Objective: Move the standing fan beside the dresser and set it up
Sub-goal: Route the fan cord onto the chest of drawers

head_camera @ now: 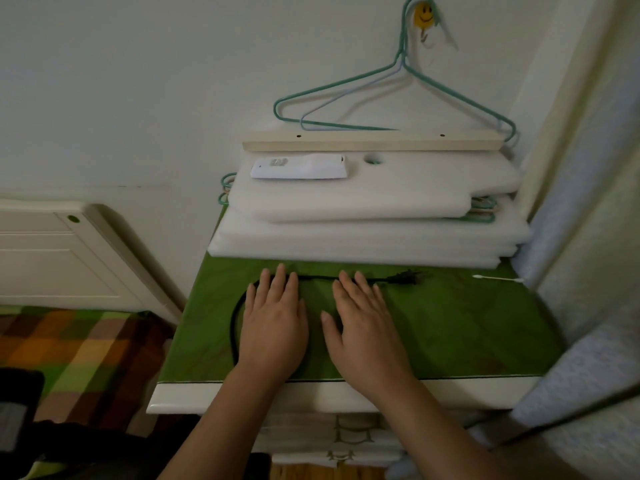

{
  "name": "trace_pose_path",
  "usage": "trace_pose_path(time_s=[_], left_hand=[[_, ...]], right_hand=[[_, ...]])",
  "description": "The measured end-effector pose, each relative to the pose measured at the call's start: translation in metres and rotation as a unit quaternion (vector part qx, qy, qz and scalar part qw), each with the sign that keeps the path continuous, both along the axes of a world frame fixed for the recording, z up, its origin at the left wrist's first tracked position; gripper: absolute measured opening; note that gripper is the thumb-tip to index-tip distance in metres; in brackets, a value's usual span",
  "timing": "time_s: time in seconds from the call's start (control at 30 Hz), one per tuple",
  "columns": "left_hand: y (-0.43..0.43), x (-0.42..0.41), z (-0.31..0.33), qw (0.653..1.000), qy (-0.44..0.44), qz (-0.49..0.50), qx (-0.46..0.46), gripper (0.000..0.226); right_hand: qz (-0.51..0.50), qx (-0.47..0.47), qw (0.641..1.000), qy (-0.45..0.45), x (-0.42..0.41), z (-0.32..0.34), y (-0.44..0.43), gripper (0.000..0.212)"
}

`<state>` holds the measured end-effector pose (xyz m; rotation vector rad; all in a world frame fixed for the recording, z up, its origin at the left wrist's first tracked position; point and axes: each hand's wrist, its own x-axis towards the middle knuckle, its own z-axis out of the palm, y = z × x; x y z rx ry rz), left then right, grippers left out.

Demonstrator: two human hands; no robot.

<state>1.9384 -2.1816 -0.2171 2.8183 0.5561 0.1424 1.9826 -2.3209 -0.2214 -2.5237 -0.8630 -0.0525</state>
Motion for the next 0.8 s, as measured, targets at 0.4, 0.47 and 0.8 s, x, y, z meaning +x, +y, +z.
trace_pose_path(time_s=[0.4, 0.47, 0.8], left_hand=[[-0.023, -0.013, -0.007, 1.000, -0.016, -0.014, -0.017, 0.068], [-0.022, -0.014, -0.009, 0.999, -0.027, -0.015, -0.019, 0.077], [-0.023, -0.015, -0.006, 0.999, -0.017, -0.012, -0.025, 0.051]], right_hand=[[0.026, 0.045, 0.999, 0.014, -0.001, -0.003, -0.002, 0.071], [0.026, 0.054, 0.998, 0.013, -0.001, -0.004, -0.002, 0.066], [0.024, 0.025, 0.999, 0.013, -0.002, -0.001, -0.002, 0.049]])
